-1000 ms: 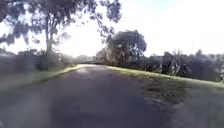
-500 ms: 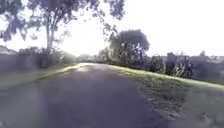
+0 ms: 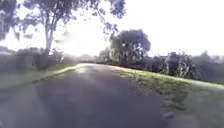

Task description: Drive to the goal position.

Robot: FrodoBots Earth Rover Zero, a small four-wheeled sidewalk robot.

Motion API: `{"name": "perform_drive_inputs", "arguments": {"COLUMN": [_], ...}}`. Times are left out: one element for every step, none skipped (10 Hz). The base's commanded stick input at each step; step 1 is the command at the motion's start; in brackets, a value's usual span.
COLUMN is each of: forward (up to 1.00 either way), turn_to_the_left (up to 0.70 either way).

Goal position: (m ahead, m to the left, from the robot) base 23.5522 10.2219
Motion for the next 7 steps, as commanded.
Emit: {"name": "perform_drive_inputs", "arguments": {"forward": [1.0,1.0,1.0,1.0,1.0,1.0,1.0], "turn_to_the_left": [0.0,0.0,0.0,0.0,0.0,0.0,0.0]}}
